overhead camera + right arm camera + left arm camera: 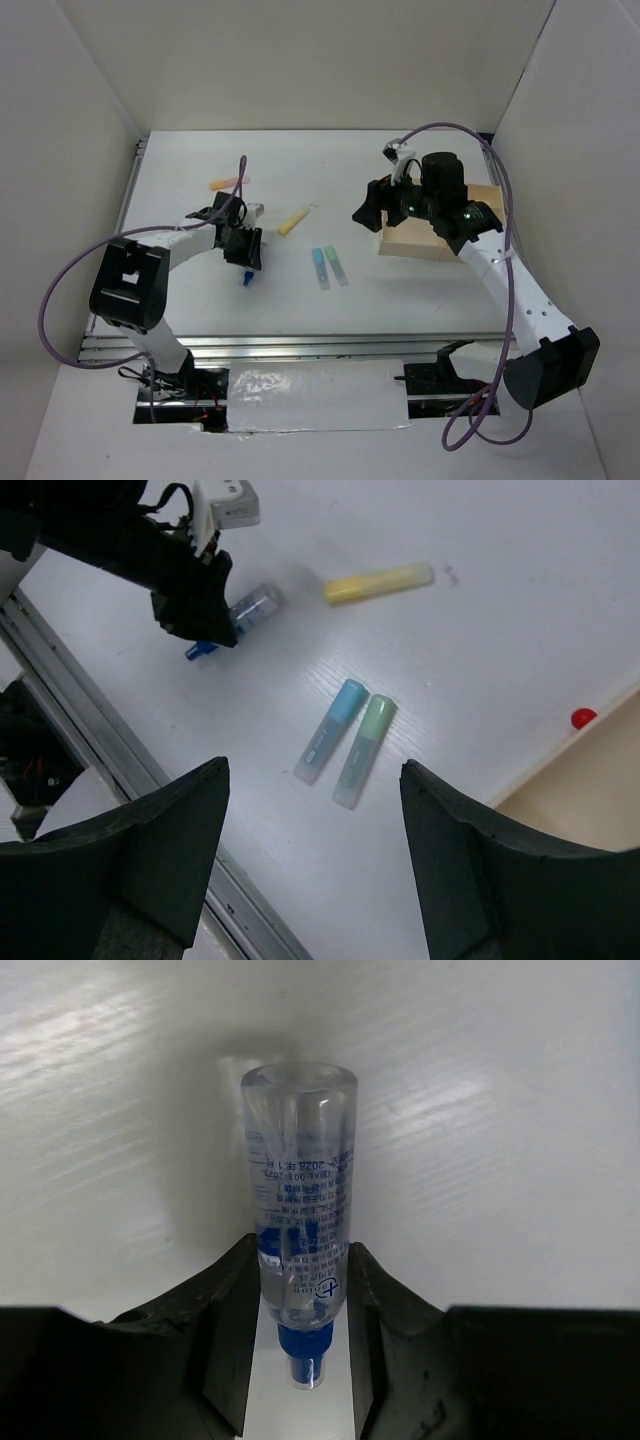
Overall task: Sort the stationery into containers
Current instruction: Pick up the stationery from the center of the board.
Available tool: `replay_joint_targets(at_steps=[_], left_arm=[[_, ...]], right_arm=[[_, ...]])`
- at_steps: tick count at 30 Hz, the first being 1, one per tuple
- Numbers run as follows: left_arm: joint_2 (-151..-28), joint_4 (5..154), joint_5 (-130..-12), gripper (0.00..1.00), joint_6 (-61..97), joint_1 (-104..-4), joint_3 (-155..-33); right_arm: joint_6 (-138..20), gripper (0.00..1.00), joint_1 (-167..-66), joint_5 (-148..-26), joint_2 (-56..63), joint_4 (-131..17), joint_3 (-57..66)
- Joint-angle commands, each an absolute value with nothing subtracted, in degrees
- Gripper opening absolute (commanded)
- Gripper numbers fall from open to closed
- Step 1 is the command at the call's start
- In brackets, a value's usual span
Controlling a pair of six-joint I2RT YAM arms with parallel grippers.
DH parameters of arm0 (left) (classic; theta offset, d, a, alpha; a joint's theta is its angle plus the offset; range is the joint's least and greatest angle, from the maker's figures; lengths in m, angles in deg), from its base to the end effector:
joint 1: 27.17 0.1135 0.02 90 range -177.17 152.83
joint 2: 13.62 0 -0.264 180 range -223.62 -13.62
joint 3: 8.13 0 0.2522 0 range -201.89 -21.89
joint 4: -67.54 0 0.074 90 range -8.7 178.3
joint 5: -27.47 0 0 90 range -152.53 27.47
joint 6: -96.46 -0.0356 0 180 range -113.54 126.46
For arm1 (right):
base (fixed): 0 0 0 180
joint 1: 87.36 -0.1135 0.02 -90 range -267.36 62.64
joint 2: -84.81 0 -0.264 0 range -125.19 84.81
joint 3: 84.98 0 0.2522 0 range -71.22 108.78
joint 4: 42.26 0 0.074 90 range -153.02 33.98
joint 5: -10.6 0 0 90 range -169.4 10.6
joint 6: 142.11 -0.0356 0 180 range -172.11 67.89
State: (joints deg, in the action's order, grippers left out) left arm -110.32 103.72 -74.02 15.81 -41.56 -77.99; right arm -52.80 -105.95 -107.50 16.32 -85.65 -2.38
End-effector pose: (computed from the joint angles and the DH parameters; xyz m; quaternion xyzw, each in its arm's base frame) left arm 0.3133 -0.0877 0.1648 0.0659 0.9656 -0.1430 0.2071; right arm 0.2408 0.0987 0.3690 -0.2514 0.8078 0.2886 0.4483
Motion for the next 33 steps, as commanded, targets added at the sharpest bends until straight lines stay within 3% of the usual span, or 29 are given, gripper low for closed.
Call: replay_joint_targets(at_steps=[1,9,15,21,33], left_arm=[[-108.21,102.4,-84.3,0.0,15.87,-40.71,-75.42],[-85.62,85.19,-109.26,0.0,23.23,-40.35,-68.31],[-78.05,72.88,-115.78,0.0,33.94,-42.46,-65.75],[-75.84,61.8,-115.8,0.0,43.19,-43.25,-64.78],[-75.32,56.09,-112.63,0.0,48.82,-46.24,-66.89]], right_arm=[[-55.36,0.75,-108.45,-107.17,15.73,-79.93,-1.79],[-56.67,0.76,-111.44,-114.46,13.71,-73.8,1.29],[-64.3,0.76,-114.96,-121.93,10.72,-65.36,4.71],[-66.96,0.78,-119.88,-123.87,7.74,-62.26,7.79],[-72.23,0.76,-120.41,-120.97,3.33,-63.5,6.21]])
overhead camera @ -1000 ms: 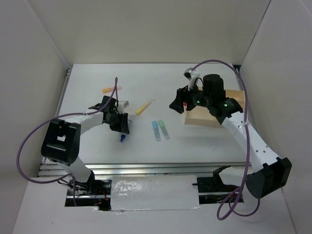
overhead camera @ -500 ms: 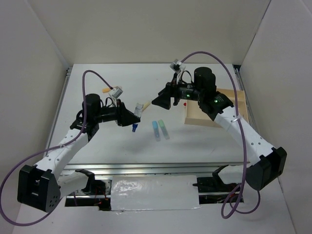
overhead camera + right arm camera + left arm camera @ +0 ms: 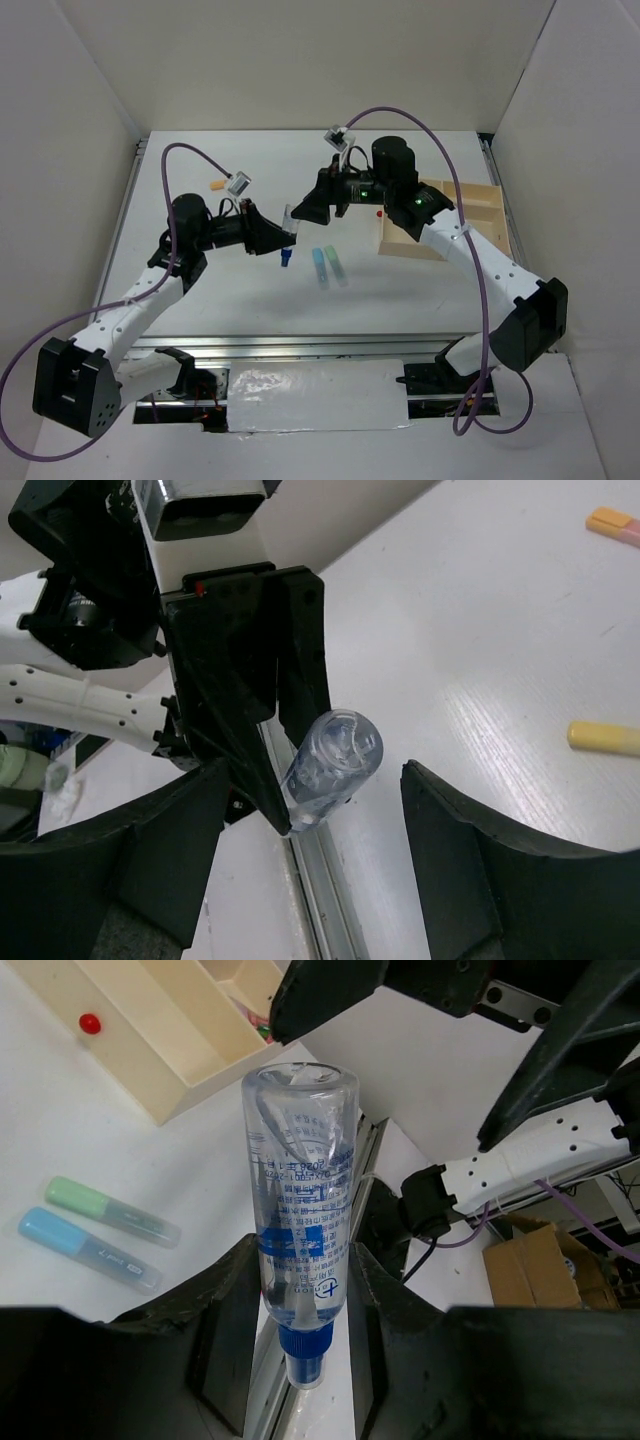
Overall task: Sort the stationery into containers
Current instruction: Pick up the stationery from the center of the board, then place the stationery in the storage box.
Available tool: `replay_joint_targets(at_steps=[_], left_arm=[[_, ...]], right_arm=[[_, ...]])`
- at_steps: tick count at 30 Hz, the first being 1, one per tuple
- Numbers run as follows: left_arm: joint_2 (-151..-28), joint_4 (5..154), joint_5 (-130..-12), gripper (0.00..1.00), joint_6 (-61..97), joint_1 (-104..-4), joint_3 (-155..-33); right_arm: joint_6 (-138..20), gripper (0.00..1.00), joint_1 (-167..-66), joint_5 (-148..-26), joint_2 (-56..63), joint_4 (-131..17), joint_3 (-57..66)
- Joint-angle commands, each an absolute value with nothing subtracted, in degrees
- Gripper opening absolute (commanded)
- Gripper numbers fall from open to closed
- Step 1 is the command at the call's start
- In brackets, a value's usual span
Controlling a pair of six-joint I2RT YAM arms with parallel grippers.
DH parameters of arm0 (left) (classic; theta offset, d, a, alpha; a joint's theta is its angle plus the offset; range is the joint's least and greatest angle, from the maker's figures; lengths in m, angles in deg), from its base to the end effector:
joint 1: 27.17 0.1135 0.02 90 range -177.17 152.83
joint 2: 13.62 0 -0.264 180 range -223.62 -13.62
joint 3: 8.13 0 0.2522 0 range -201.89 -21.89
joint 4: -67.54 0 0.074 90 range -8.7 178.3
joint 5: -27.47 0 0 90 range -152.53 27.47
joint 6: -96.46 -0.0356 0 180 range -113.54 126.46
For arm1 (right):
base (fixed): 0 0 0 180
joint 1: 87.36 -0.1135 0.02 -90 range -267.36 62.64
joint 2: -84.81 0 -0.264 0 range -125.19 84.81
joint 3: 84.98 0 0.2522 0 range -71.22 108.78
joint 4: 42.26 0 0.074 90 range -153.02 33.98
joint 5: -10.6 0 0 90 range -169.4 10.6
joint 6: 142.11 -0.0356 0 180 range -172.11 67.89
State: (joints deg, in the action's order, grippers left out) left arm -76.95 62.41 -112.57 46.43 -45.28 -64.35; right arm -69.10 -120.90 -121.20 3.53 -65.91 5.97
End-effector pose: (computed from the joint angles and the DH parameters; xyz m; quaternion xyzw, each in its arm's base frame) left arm 0.2278 -0.1032 0.3148 0.1649 0.6956 -0.5716 0.4028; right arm 0.2587 0.2000 0.3925 -0.3233 0.6968 0.4997 0.4003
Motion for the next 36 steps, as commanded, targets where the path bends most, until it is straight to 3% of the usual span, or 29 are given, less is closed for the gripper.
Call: replay_joint_targets(at_steps=[1,10,13,14,15,16,17,18,19,23,27,32,36], left_arm=[[-75.32,55.64,-112.45,0.0,49.35,-46.41,-66.98],[-76.02,55.02,-110.08,0.0,50.06,-48.09,-67.77],[-76.28,55.72,-109.73,0.0,49.88,-48.17,-68.04],[-76.46,56.42,-109.73,0.02,49.62,-48.26,-68.12],[-76.81,58.95,-109.21,0.11,48.83,-48.44,-68.73],[-77.07,58.98,-108.59,0.26,48.22,-48.44,-69.26],[-78.2,64.11,-107.89,0.67,47.51,-48.61,-71.27],[-78.91,67.82,-106.23,0.87,45.07,-48.61,-72.77],[-79.7,71.34,-105.52,0.99,43.39,-48.61,-74.0],[-78.66,80.23,-101.65,0.99,35.13,-48.44,-75.86],[-76.46,81.13,-98.13,0.99,28.44,-48.26,-75.6],[-77.33,87.09,-92.33,0.99,24.49,-48.26,-76.91],[-77.52,88.33,-91.1,0.99,23.69,-48.17,-76.74]], right_arm=[[-72.93,0.76,-120.23,-120.97,3.07,-62.89,6.21],[-77.07,0.57,-120.14,-125.28,0.7,-61.47,6.65],[-75.84,0.36,-120.15,-125.45,1.22,-61.91,6.21],[-75.23,0.21,-119.97,-125.1,1.48,-62.09,6.21],[-73.83,0.07,-119.53,-124.84,1.75,-62.96,6.65],[-72.95,0.07,-119.53,-124.23,1.92,-63.84,7.17],[-71.55,0.0,-118.66,-122.74,1.84,-65.15,9.01],[-69.97,0.0,-118.13,-122.21,1.84,-66.99,10.42],[-64.38,0.0,-117.34,-121.94,0.97,-72.84,12.26],[-41.0,0.0,-113.31,-116.33,-1.41,-94.04,26.04],[-13.59,0.0,-109.26,-100.03,-1.77,-111.7,28.71],[8.49,0.0,-97.32,-86.27,-4.57,-113.68,26.34],[14.06,0.0,-88.18,-82.13,-8.26,-108.07,25.9]])
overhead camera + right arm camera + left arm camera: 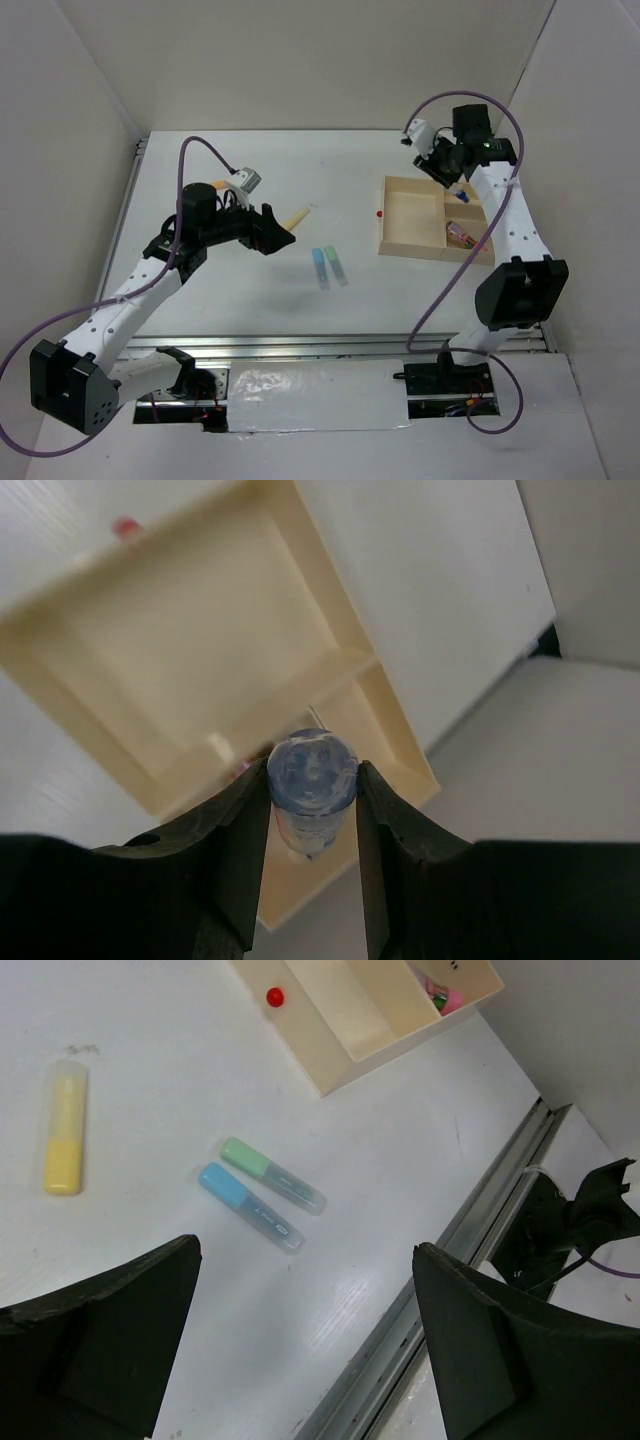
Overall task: Sort the stationery into containers
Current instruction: Place the stationery in the storage box.
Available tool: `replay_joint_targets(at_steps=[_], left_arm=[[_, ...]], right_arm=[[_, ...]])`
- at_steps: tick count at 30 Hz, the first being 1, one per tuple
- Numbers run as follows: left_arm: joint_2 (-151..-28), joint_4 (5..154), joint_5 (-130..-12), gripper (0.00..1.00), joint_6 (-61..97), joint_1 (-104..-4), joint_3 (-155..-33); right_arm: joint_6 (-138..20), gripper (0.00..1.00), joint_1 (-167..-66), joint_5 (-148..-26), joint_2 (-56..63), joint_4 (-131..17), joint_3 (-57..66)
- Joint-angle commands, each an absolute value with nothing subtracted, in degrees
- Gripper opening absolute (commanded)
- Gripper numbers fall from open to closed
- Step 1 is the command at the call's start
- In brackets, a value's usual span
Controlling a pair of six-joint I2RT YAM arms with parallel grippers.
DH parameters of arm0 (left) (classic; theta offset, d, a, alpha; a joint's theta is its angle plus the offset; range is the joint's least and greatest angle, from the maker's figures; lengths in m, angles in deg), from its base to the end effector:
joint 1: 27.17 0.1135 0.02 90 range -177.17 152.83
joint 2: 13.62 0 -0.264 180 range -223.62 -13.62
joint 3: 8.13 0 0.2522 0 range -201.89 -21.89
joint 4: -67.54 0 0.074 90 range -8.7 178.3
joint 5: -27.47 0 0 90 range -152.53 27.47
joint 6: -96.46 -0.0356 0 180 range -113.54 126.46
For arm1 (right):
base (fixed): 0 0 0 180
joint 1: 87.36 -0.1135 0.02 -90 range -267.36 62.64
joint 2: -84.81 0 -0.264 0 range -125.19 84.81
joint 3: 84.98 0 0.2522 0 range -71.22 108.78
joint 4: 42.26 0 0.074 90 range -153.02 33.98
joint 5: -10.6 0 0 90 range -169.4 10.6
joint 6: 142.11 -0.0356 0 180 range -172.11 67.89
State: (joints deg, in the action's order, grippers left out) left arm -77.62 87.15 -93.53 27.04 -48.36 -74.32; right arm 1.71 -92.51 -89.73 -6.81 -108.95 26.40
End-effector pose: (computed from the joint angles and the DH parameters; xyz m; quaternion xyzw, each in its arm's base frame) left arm 0.2321 -0.1096 0.3291 0.1623 0.7759 -0.4046 0.4561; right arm 0.3373 0.0368 0.3830 -0.4847 0.7902 -0.0743 0.3676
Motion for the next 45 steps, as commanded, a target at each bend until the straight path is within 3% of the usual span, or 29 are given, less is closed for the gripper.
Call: replay_joint_targets(at_steps=[1,10,24,37,38,39,45], left_arm=[[-77.6,88.42,-90.92,0.99,23.69,-48.26,-76.56],[-78.57,90.53,-88.28,0.99,22.19,-48.17,-76.56],[-80.41,91.85,-87.05,0.99,21.23,-46.77,-76.48],[-83.93,94.22,-86.87,0.99,21.4,-44.84,-78.41],[-84.19,94.22,-87.05,0.99,21.49,-44.75,-78.5],[-84.72,94.22,-87.4,0.99,21.58,-44.57,-78.67],[-84.63,94.83,-86.61,0.99,20.97,-43.78,-79.2]], right_arm=[[14.94,0.0,-87.81,-81.51,-8.44,-106.49,24.86],[23.39,0.0,-82.27,-77.46,-15.02,-92.51,21.06],[27.08,0.04,-82.61,-77.21,-26.81,-93.29,28.8],[27.87,0.3,-84.99,-70.52,-33.23,-97.77,34.51],[27.78,0.4,-85.25,-70.0,-33.32,-97.51,34.51],[27.87,0.43,-85.25,-69.47,-33.32,-97.25,34.08],[27.78,0.49,-85.43,-68.85,-33.67,-98.47,34.77]])
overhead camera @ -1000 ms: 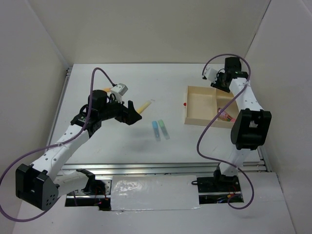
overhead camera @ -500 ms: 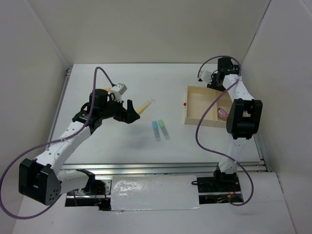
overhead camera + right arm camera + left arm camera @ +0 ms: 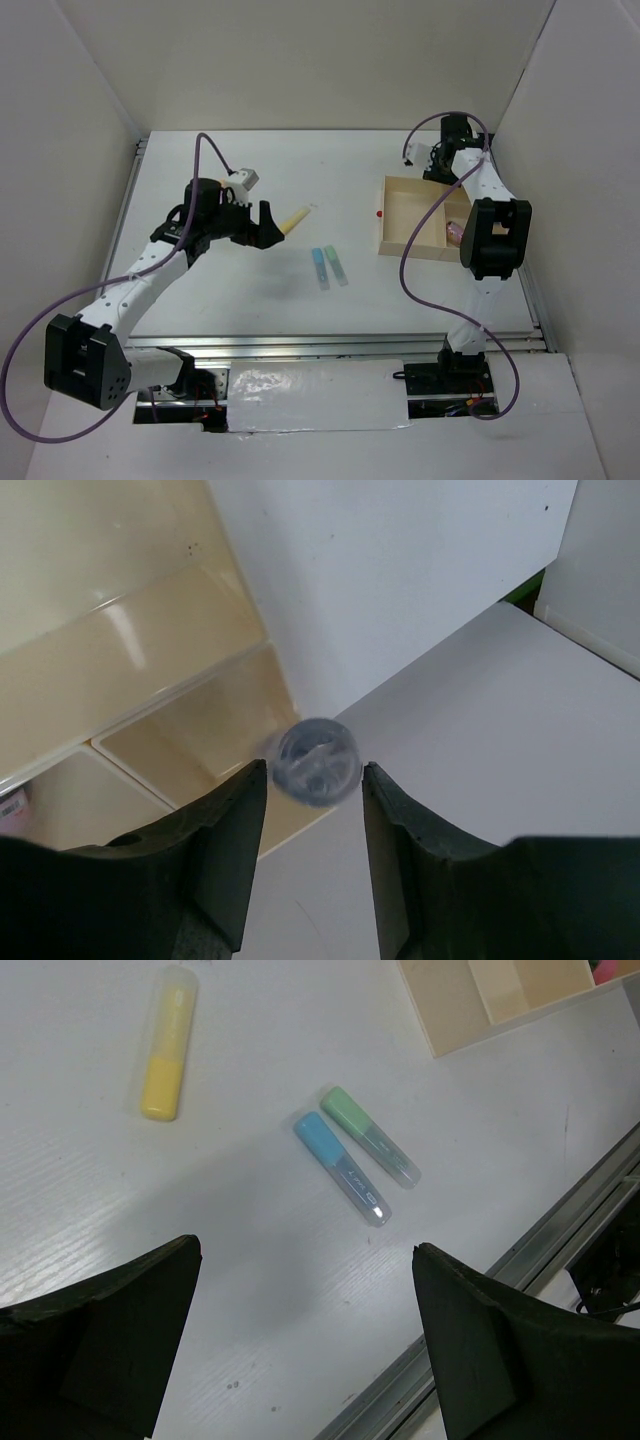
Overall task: Sort the stationery into containers
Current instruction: Place the stationery in the storage box, then pick up the pen from the center of the board.
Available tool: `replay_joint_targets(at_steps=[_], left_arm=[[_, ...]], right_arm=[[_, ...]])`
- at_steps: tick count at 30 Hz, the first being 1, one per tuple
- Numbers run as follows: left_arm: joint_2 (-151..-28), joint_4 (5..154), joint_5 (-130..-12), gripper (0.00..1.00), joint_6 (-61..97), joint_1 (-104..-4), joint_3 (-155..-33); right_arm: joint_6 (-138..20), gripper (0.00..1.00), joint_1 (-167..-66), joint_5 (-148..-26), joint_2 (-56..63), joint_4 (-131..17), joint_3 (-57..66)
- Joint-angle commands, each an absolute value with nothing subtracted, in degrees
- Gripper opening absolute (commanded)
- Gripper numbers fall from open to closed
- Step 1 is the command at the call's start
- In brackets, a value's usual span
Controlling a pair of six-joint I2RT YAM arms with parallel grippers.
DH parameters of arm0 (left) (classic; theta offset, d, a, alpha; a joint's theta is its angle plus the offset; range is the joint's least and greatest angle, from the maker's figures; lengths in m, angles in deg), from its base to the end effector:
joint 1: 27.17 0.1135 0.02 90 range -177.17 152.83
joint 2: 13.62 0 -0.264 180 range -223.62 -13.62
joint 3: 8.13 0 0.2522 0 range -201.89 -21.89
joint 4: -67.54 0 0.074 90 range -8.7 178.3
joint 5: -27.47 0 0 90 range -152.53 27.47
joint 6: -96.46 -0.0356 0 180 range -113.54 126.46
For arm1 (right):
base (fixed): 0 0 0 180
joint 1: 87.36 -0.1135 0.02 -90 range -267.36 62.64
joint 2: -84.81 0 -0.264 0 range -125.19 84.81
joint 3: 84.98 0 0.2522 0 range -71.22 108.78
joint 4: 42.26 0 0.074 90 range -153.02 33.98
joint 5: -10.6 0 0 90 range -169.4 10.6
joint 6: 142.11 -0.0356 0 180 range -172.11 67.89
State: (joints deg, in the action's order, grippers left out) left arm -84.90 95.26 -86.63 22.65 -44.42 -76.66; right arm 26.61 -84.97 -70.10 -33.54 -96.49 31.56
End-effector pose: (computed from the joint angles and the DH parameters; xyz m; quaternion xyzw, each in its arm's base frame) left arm 0.2621 -0.0966 0.2974 0.1115 0.8479 -0.3132 0.4128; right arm 0.4578 -0.0249 0.2474 -0.5704 0.7641 -0.2482 0.1707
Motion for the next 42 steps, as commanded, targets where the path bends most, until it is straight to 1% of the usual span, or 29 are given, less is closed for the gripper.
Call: replay_joint_targets(at_steps=[1,3,4,6,7,8,12,18,19,21,22,25,26,31,34,35,38,40,42], left_arm=[[-84.55,94.92,-86.35,0.99,20.88,-43.69,-79.2],[-84.54,95.1,-86.35,0.99,20.7,-43.34,-79.29],[-84.54,95.01,-86.35,0.99,20.7,-43.25,-79.29],[-84.72,95.1,-86.26,0.99,20.61,-43.17,-79.38],[-84.81,94.93,-85.91,0.99,20.61,-43.25,-79.38],[-85.16,94.93,-85.65,0.99,20.7,-43.17,-79.46],[-88.31,96.15,-82.93,0.99,18.95,-43.51,-81.39],[-99.73,97.91,-74.49,0.89,13.06,-45.71,-87.62],[-103.66,98.61,-73.7,0.88,12.53,-46.15,-88.86],[-107.64,99.49,-71.68,0.85,11.21,-47.03,-93.6],[-111.49,99.84,-71.24,0.83,11.03,-47.47,-95.18],[-118.44,100.2,-69.48,0.79,10.33,-48.87,-102.64],[-120.21,100.72,-69.13,0.78,9.63,-49.23,-104.15],[-130.66,104.15,-64.92,0.75,7.43,-51.51,-114.42],[-134.45,104.59,-62.89,0.74,7.17,-51.86,-116.46],[-135.16,104.77,-62.88,0.72,4.82,-51.87,-116.81],[-137.19,105.21,-62.88,0.66,4.18,-51.95,-117.52],[-137.72,105.56,-60.69,0.61,3.92,-52.22,-117.61],[-137.81,105.65,-59.37,0.58,3.91,-52.39,-117.26]], right_arm=[[27.87,0.51,-85.52,-68.68,-33.67,-99.0,34.78],[27.7,0.55,-85.6,-68.59,-33.49,-99.18,34.51],[27.61,0.62,-85.6,-68.59,-33.32,-99.53,34.51],[26.91,0.67,-85.69,-68.41,-33.23,-99.53,34.6],[26.64,0.73,-85.69,-68.59,-33.23,-99.79,34.78],[26.21,0.74,-85.69,-68.85,-33.06,-99.97,35.21],[20.78,0.73,-85.78,-72.79,-29.47,-99.35,36.53],[6.55,0.72,-86.31,-86.15,-20.41,-101.63,37.16],[5.03,0.72,-86.48,-87.73,-17.18,-101.99,36.45],[1.25,0.72,-86.57,-93.62,-13.65,-102.43,33.21],[0.02,0.72,-86.66,-95.12,-10.06,-102.17,32.06],[-6.56,0.72,-87.01,-99.78,-5.56,-101.64,27.75],[-11.19,0.72,-87.01,-101.7,-2.85,-101.64,26.01],[-25.54,0.72,-85.96,-109.62,3.67,-101.99,20.73],[-34.25,0.72,-84.91,-114.54,8.07,-99.97,16.69],[-38.36,0.72,-84.81,-115.77,9.99,-99.27,15.71],[-44.87,0.72,-84.46,-119.64,12.47,-96.55,12.02],[-48.83,0.71,-84.55,-121.49,14.49,-93.74,9.04],[-50.96,0.71,-84.72,-122.37,16.24,-90.5,6.75]])
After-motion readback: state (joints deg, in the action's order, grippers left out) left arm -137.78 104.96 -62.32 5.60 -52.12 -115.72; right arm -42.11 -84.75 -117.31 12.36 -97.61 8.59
